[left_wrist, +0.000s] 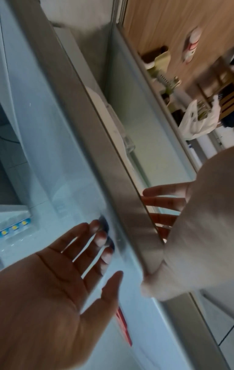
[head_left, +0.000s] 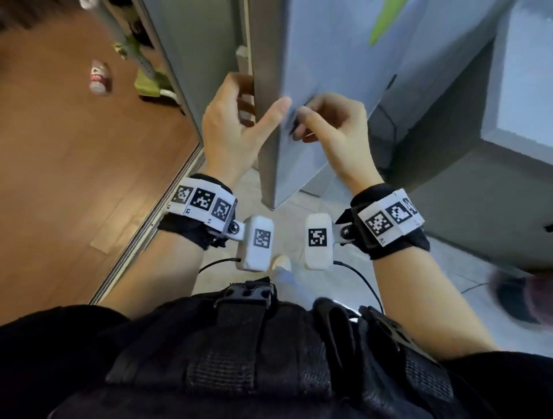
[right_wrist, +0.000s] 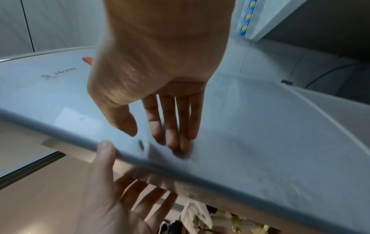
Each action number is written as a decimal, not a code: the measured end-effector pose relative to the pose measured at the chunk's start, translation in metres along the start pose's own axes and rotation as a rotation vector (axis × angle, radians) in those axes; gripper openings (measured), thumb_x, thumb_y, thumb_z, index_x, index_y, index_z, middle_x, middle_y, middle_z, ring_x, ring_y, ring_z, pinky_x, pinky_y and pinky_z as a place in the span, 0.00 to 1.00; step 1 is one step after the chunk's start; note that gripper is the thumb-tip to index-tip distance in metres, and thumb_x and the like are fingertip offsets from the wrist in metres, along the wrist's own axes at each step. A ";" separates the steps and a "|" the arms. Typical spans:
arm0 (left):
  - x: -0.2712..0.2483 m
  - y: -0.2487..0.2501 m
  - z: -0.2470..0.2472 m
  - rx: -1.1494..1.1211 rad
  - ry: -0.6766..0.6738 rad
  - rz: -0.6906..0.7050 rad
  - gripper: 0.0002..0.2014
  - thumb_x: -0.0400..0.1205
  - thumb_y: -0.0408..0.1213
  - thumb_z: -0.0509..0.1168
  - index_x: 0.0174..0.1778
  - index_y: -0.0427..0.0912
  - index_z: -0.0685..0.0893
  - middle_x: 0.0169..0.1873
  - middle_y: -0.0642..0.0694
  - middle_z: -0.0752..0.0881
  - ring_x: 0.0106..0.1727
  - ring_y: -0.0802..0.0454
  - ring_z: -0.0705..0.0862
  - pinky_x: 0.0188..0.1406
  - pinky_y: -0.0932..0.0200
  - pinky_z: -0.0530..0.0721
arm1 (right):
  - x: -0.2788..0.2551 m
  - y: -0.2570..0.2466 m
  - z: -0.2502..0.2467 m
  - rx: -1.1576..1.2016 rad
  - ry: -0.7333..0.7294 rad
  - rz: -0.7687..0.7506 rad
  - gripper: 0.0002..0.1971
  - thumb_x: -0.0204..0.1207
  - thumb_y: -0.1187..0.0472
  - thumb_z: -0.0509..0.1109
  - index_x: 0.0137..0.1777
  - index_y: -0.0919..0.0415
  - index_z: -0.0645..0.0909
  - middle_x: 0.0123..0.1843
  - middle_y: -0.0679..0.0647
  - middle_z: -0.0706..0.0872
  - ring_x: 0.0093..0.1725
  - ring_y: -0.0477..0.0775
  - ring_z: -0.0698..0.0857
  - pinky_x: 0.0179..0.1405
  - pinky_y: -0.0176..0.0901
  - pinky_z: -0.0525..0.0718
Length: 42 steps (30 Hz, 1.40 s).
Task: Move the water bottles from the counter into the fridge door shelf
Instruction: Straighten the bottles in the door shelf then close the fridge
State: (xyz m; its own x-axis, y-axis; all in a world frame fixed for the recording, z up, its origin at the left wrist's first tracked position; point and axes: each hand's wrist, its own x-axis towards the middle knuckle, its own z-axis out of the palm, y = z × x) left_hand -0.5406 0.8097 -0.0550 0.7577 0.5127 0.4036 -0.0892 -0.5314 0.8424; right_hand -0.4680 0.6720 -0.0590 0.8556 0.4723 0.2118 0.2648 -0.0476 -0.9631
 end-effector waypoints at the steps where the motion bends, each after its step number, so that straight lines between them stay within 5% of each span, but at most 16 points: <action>1: 0.011 -0.008 -0.002 0.026 0.039 -0.003 0.23 0.74 0.56 0.67 0.52 0.40 0.79 0.45 0.46 0.87 0.45 0.53 0.86 0.47 0.52 0.85 | 0.016 0.001 0.007 0.009 -0.059 0.005 0.10 0.73 0.64 0.67 0.34 0.70 0.80 0.30 0.64 0.86 0.33 0.69 0.86 0.36 0.50 0.83; 4: 0.048 -0.031 -0.004 0.091 0.145 -0.006 0.25 0.76 0.56 0.62 0.53 0.35 0.78 0.48 0.39 0.85 0.46 0.50 0.83 0.48 0.54 0.82 | 0.067 0.002 0.028 0.019 -0.206 0.026 0.11 0.75 0.64 0.67 0.30 0.64 0.80 0.32 0.65 0.87 0.36 0.70 0.88 0.36 0.47 0.82; 6: 0.075 -0.045 -0.005 0.129 0.199 -0.015 0.26 0.77 0.55 0.60 0.55 0.32 0.77 0.52 0.36 0.83 0.51 0.50 0.80 0.50 0.64 0.76 | 0.100 0.005 0.038 0.005 -0.276 0.039 0.11 0.76 0.66 0.67 0.33 0.69 0.81 0.34 0.66 0.87 0.36 0.68 0.88 0.36 0.42 0.82; 9: 0.117 -0.064 -0.005 0.179 0.294 -0.036 0.24 0.80 0.49 0.58 0.60 0.30 0.75 0.58 0.35 0.80 0.57 0.56 0.75 0.53 0.85 0.64 | 0.144 0.010 0.052 0.012 -0.356 0.052 0.05 0.75 0.70 0.66 0.40 0.72 0.82 0.34 0.64 0.86 0.32 0.55 0.87 0.33 0.31 0.82; 11: 0.144 -0.078 -0.003 0.149 0.319 -0.076 0.21 0.83 0.44 0.59 0.65 0.30 0.72 0.64 0.42 0.76 0.60 0.66 0.69 0.55 0.90 0.58 | 0.173 0.015 0.058 0.012 -0.347 0.062 0.04 0.75 0.73 0.66 0.42 0.70 0.83 0.32 0.61 0.86 0.29 0.49 0.86 0.31 0.29 0.81; 13: 0.172 -0.090 -0.001 0.148 0.298 -0.115 0.23 0.85 0.41 0.58 0.70 0.30 0.66 0.66 0.47 0.71 0.62 0.71 0.64 0.55 0.92 0.54 | 0.200 0.020 0.062 -0.004 -0.326 0.059 0.05 0.74 0.72 0.66 0.44 0.69 0.83 0.32 0.59 0.86 0.29 0.47 0.86 0.30 0.29 0.81; 17: 0.228 -0.118 0.003 0.117 0.250 -0.150 0.24 0.86 0.44 0.54 0.74 0.36 0.63 0.72 0.41 0.71 0.67 0.62 0.66 0.57 0.90 0.56 | 0.250 0.033 0.066 -0.015 -0.304 0.079 0.04 0.72 0.66 0.66 0.42 0.57 0.82 0.33 0.59 0.87 0.30 0.47 0.87 0.31 0.32 0.83; 23: 0.318 -0.152 0.016 0.067 0.079 -0.211 0.25 0.88 0.44 0.51 0.78 0.36 0.55 0.78 0.41 0.64 0.68 0.65 0.60 0.48 0.97 0.50 | 0.325 0.052 0.085 -0.015 -0.168 0.096 0.04 0.70 0.63 0.66 0.43 0.55 0.81 0.35 0.60 0.89 0.30 0.44 0.88 0.32 0.32 0.83; 26: 0.359 -0.168 0.022 0.038 -0.007 -0.191 0.26 0.88 0.45 0.50 0.78 0.37 0.54 0.78 0.43 0.64 0.70 0.64 0.61 0.56 0.92 0.54 | 0.352 0.062 0.091 -0.032 -0.082 0.109 0.05 0.71 0.64 0.67 0.46 0.58 0.81 0.38 0.62 0.88 0.32 0.43 0.89 0.32 0.31 0.83; 30: 0.406 -0.184 0.039 -0.036 -0.101 -0.177 0.29 0.86 0.50 0.49 0.79 0.36 0.52 0.80 0.42 0.62 0.79 0.51 0.61 0.81 0.53 0.59 | 0.380 0.070 0.088 -0.092 0.034 0.136 0.06 0.72 0.65 0.68 0.48 0.56 0.81 0.37 0.60 0.89 0.34 0.47 0.90 0.33 0.32 0.84; 34: 0.438 -0.193 0.059 -0.072 -0.147 -0.187 0.29 0.87 0.47 0.50 0.79 0.35 0.49 0.81 0.41 0.58 0.81 0.50 0.57 0.78 0.61 0.54 | 0.403 0.075 0.080 -0.124 0.136 0.162 0.08 0.74 0.67 0.67 0.49 0.56 0.81 0.34 0.54 0.88 0.35 0.48 0.90 0.33 0.28 0.82; 42: 0.475 -0.205 0.086 -0.056 -0.227 -0.140 0.29 0.88 0.44 0.49 0.79 0.33 0.45 0.82 0.38 0.51 0.82 0.48 0.50 0.78 0.63 0.48 | 0.429 0.085 0.070 -0.160 0.236 0.210 0.10 0.74 0.69 0.66 0.53 0.58 0.81 0.38 0.60 0.89 0.36 0.51 0.89 0.33 0.26 0.80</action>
State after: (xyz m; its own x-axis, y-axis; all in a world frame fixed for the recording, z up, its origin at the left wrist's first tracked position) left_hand -0.1073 1.1040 -0.0667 0.8903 0.4107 0.1965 -0.0041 -0.4244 0.9055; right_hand -0.1098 0.9325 -0.0620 0.9731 0.2216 0.0622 0.1223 -0.2685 -0.9555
